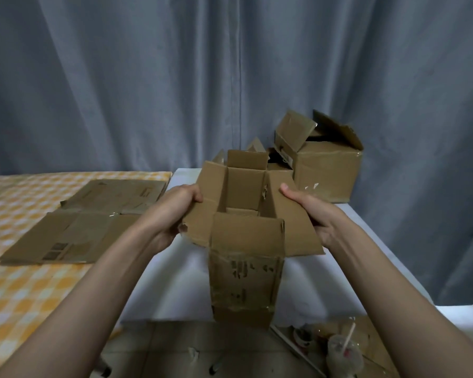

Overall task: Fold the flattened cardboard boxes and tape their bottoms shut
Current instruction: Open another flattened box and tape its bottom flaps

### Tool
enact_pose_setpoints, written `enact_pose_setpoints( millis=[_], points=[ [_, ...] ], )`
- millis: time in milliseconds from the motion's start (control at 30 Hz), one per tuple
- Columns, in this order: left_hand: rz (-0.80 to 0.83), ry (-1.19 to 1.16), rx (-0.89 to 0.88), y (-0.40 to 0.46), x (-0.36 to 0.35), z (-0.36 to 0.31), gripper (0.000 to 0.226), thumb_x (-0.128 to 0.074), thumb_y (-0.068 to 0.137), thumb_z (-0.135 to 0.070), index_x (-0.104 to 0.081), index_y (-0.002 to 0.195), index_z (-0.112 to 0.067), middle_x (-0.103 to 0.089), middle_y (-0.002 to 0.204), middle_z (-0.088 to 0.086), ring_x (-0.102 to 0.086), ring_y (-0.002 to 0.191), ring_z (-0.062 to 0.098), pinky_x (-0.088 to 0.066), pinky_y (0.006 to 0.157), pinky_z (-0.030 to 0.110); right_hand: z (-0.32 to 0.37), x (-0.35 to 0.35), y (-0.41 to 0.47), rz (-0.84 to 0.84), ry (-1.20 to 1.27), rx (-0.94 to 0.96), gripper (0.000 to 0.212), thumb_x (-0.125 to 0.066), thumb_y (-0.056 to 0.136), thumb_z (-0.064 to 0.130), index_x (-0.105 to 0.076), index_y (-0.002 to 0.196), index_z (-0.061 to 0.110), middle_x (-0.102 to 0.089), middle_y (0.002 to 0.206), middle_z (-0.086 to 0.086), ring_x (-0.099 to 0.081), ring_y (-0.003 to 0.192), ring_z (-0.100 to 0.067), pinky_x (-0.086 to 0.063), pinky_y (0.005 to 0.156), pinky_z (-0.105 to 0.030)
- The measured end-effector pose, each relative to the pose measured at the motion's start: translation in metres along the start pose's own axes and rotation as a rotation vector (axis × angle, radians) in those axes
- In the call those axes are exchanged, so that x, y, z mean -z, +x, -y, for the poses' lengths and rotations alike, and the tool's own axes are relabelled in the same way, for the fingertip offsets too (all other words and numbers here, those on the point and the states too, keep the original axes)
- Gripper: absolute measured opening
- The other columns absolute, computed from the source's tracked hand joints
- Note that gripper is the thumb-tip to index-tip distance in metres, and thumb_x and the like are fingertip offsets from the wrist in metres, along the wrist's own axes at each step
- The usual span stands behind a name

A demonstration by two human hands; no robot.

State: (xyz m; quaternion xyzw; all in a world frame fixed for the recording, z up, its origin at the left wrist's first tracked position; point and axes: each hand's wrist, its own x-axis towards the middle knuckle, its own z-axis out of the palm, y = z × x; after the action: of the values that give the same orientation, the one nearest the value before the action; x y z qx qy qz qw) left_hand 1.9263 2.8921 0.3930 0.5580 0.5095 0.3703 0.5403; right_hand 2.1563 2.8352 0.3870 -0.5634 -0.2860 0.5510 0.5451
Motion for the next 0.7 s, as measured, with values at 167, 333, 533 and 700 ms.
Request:
enact_pose_setpoints(
  millis=[167,333,533,700],
  points=[
    [-0.077,0.282,-0.411,0.011,0.001,0.013,0.048,-0.044,0.096,-0.011,-0.042,0.137,-0.035,-0.042,0.131,-0.017,-0.048,0.107,-0.010,-0.037,0.086,0.019,-0.002,0.002,0.004,-0.028,0.018,0.034,0.032,-0.066,0.094,0.039,-0.067,0.115,0.015,-0.072,0.110,-0.017,-0.072,0.084,-0.029,-0.062,0.066,-0.041],
    [0.102,0.281,-0.540,0.002,0.009,0.018,0.045,-0.037,0.098,-0.022,-0.055,0.137,-0.036,-0.056,0.140,-0.014,-0.051,0.125,-0.004,-0.041,0.108,0.027,-0.001,-0.002,0.004,-0.048,-0.001,0.107,0.026,-0.062,0.098,0.032,-0.066,0.114,0.013,-0.069,0.096,-0.012,-0.068,0.077,-0.022,-0.059,0.061,-0.032],
    [0.403,0.391,-0.504,0.003,0.020,-0.001,0.120,-0.068,0.054,-0.086,-0.034,0.152,-0.024,-0.044,0.150,-0.012,-0.043,0.133,-0.006,-0.037,0.107,0.015,0.005,-0.001,0.003,-0.033,-0.029,0.119,0.029,-0.059,0.099,0.026,-0.064,0.121,0.008,-0.069,0.092,-0.013,-0.067,0.073,-0.022,-0.058,0.053,-0.027],
    [0.327,0.555,-0.483,0.003,0.020,0.002,0.126,-0.083,0.057,-0.068,-0.015,0.157,-0.033,-0.031,0.154,-0.025,-0.036,0.130,-0.019,-0.034,0.103,0.011,0.009,-0.006,0.002,-0.045,-0.036,0.121,0.032,-0.060,0.099,0.025,-0.064,0.124,0.005,-0.067,0.087,-0.012,-0.066,0.066,-0.019,-0.055,0.047,-0.024]
  ],
)
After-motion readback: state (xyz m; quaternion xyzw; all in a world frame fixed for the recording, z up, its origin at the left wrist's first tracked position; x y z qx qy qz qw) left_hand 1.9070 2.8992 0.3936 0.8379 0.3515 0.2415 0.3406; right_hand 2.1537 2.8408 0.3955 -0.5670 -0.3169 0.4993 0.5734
